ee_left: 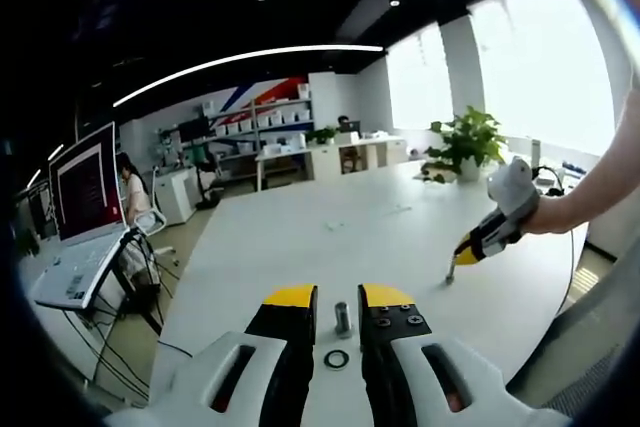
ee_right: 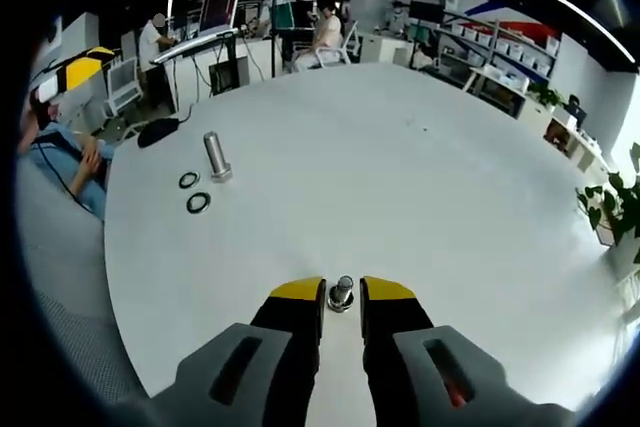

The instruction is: Place the washer onto the threaded stud by aligning its center hole with the stud, sliding it down to the base, and recovering from edge contact or off-axis alignment until the washer reaches the visible bottom stop.

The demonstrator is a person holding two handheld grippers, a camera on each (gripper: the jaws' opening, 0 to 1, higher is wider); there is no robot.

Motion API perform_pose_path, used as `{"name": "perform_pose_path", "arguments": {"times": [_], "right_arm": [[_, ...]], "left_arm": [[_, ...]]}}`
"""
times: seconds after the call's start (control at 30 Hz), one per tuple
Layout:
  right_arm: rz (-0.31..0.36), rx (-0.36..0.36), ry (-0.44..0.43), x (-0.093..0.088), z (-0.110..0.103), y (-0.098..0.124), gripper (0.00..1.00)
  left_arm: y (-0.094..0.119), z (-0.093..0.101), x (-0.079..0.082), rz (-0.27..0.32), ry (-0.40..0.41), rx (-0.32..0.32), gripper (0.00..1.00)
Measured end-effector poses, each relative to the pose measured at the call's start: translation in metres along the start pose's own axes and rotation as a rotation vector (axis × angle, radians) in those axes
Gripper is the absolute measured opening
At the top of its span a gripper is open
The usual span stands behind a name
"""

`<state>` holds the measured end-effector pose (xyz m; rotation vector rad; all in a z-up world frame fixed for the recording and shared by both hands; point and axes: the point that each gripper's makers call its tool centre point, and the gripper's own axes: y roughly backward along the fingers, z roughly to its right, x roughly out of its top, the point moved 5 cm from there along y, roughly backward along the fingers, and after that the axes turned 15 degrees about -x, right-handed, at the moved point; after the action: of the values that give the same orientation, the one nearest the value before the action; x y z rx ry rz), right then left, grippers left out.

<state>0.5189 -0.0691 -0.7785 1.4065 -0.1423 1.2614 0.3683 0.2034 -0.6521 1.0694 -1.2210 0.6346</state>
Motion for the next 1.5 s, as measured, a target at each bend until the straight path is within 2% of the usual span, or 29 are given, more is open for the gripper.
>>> {"name": "perform_pose_path", "arguments": {"times": [0.57, 0.83, 1.07, 1.13, 1.27, 1.5], "right_arm": [[0.043, -0.010, -0.044, 0.010, 0.004, 0.008, 0.17], [0.052, -0.012, -0.077, 0.005, 0.006, 0.020, 0.17], [0.076, -0.021, -0.149, 0.000, 0.002, 0.037, 0.17], [0.087, -0.017, -0.193, 0.001, 0.000, 0.042, 0.18], [0.113, -0.019, -0.196, 0.004, -0.002, 0.050, 0.18], [0.162, -0.048, -0.206, 0.011, 0.000, 0.067, 0.18]], "left_arm": [[0.001, -0.002, 0.000, -0.001, 0.001, 0.013, 0.14], [0.000, -0.002, -0.001, -0.008, -0.007, 0.013, 0.14], [0.001, -0.003, 0.001, 0.000, -0.013, 0.016, 0.14], [0.002, -0.006, 0.001, 0.005, -0.008, 0.024, 0.14], [0.006, -0.011, 0.002, 0.023, 0.012, 0.046, 0.14], [0.003, -0.004, 0.002, 0.016, -0.001, 0.020, 0.14]]}}
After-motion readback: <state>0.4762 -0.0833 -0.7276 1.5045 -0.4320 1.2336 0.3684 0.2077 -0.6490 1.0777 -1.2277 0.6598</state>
